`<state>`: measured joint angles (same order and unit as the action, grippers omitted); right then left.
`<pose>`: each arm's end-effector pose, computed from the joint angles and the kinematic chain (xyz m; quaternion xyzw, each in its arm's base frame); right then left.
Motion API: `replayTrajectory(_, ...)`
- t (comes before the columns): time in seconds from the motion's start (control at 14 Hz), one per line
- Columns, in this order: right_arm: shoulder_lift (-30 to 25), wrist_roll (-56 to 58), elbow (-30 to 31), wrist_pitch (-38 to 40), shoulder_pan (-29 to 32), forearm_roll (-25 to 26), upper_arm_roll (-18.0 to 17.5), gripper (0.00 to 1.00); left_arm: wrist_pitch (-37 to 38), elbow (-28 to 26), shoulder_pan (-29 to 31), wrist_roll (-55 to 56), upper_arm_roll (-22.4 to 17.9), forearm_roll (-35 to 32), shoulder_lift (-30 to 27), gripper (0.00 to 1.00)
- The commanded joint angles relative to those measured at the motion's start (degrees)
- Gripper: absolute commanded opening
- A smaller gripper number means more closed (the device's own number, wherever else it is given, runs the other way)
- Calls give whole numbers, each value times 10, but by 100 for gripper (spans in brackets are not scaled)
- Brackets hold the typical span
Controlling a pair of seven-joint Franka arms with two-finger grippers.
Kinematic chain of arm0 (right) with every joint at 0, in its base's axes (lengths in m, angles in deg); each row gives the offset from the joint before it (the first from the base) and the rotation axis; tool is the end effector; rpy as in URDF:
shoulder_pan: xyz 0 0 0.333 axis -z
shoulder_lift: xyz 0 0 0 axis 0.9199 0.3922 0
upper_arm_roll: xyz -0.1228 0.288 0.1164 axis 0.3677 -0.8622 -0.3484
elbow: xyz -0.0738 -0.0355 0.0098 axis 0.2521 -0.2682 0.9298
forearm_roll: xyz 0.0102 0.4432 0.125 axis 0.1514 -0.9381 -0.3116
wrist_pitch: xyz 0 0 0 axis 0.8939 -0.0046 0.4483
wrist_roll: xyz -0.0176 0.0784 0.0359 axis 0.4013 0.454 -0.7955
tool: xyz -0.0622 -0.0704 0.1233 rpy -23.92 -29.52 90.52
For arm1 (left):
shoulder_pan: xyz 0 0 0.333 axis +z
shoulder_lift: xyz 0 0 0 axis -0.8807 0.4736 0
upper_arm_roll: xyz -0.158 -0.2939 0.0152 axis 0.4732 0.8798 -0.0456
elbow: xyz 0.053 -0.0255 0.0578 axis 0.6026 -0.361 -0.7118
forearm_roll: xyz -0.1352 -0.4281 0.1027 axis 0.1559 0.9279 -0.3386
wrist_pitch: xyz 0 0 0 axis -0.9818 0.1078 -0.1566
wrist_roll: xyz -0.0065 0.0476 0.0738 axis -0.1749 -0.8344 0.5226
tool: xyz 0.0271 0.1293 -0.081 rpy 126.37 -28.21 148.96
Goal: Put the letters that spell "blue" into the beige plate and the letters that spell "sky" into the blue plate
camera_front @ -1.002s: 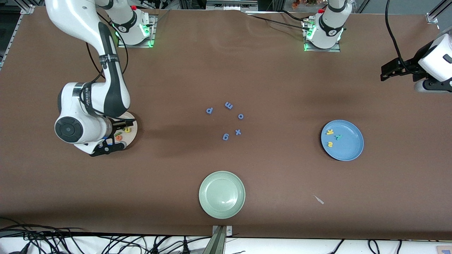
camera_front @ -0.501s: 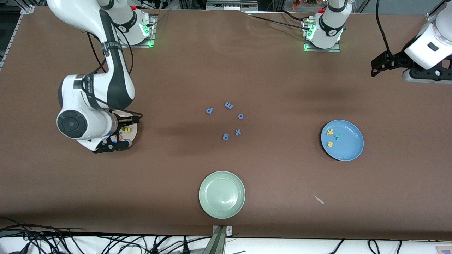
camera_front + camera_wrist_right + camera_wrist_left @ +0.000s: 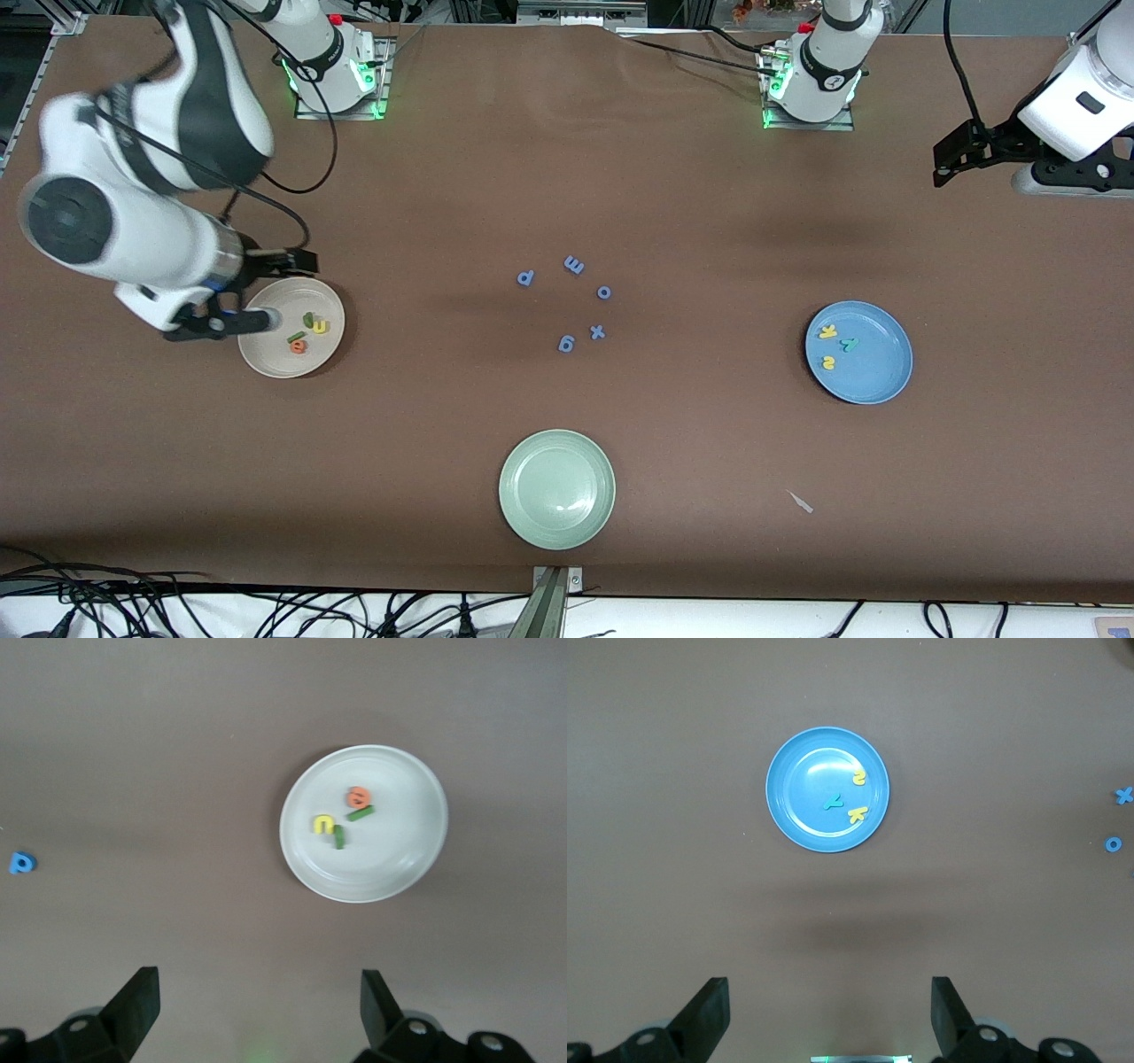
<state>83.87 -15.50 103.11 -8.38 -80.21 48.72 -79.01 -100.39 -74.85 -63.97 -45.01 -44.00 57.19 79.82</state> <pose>0.6640 0.1185 0.4364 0.9928 0.0524 -0.1073 0.0095 0.5703 -0.0332 0.5780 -0.9990 0.0256 0.0334 0.0163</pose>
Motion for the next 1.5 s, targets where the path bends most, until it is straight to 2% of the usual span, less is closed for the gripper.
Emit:
replayTrajectory(0.0,-77,-8,37,-3,56,9,-34,100,15,58,-1,1,1,3,39,100)
replayTrajectory(0.43,-114,7,35,8,111,10,-34,100,24,78,-2,-1,1,5,53,100)
replayTrajectory(0.79,-112,24,37,-20,116,10,-33,100,33,78,3,1,1,9,53,100)
replayTrajectory(1.0,-94,20,31,-21,115,9,-29,100,39,78,4,0,0,10,53,100)
replayTrajectory(1.43,-94,13,28,-26,113,5,-30,100,40,78,4,0,-1,10,53,100)
